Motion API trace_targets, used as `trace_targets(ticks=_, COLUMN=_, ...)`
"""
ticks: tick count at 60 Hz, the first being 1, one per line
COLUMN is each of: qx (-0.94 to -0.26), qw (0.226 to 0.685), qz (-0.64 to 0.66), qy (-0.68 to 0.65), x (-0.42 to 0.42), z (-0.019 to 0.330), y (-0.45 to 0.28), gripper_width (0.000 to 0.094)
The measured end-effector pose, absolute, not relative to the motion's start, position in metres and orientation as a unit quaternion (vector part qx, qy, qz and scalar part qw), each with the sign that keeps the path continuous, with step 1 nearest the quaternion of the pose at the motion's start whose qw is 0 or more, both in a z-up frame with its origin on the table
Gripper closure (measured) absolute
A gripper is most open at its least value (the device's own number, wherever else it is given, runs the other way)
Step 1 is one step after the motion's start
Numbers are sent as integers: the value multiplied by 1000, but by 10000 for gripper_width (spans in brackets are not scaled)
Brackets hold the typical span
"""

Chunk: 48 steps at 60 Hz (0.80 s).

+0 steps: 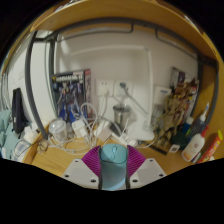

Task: Arrange mouse

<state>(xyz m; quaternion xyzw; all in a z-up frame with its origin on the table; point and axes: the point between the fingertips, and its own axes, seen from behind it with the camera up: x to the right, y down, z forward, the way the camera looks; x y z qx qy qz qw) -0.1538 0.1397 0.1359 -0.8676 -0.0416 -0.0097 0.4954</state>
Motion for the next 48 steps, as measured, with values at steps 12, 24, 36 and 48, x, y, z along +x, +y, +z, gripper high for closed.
trace_targets(ticks=12, qx=-902, qw=429, qz=-1, qy=-48, x=-174, z=47, y=129, gripper_width=629)
trace_targets(ticks=24, qx=-915, qw=400, qz=-13, qy=-51, x=-170, z=4, y=115, gripper_width=628)
trace_targets(ticks=36, qx=-917, qw=397, qz=-3, qy=-43, x=-170, z=2, y=114, gripper_width=441)
trace_targets(ticks=48, qx=-904, qw=424, qz=-32, qy=-41, x=-157, z=51, y=116, gripper_width=83)
